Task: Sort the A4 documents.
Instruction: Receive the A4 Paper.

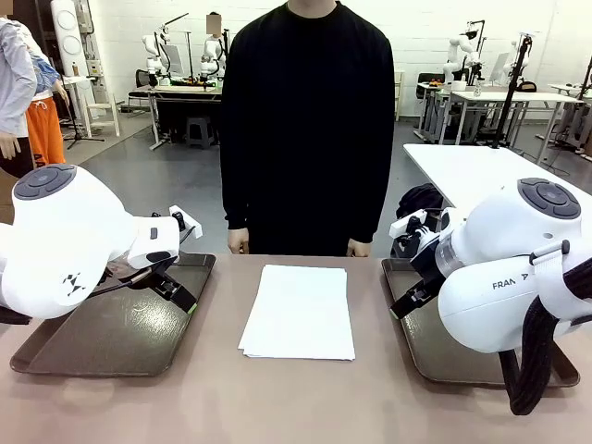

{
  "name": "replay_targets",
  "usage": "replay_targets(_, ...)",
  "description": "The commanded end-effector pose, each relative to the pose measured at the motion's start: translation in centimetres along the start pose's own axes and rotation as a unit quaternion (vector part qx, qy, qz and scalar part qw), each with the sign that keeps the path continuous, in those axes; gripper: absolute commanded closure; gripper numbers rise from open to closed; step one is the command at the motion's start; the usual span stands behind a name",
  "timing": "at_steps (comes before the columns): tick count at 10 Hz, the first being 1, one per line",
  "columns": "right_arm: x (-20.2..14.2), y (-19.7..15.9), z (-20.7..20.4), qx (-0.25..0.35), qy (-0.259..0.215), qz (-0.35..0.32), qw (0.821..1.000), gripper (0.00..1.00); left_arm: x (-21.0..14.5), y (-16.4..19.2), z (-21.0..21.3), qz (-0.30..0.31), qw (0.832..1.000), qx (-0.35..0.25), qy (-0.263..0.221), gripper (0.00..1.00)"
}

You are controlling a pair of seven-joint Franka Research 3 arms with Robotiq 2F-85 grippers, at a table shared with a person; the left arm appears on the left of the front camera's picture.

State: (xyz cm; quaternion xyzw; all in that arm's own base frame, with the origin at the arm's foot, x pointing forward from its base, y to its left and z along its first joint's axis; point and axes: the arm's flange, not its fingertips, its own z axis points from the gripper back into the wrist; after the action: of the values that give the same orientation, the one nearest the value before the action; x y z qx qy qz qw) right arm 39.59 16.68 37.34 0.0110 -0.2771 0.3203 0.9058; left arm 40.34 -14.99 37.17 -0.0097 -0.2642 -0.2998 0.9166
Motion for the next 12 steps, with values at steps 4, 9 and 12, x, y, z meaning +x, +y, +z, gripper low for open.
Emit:
replay_targets(4, -1.9, -2.2, 3.7, 0.001, -0.036, -0.017, 0.999, 0.00, -1.4, 1.7, 0.6, 0.008, 0.999, -0.045, 0.000, 0.00)
replay_targets(9, -9.7, -6.3, 14.7, 0.094, -0.148, -0.009, 0.984, 0.00, -6.2, 9.0, 11.8, 0.034, 0.979, -0.151, -0.130, 0.00)
replay_targets(12, -14.0, -7.7, 18.0, 0.094, -0.183, -0.004, 0.979, 0.00, -8.0, 10.1, 15.2, -0.027, 0.984, -0.110, -0.140, 0.00)
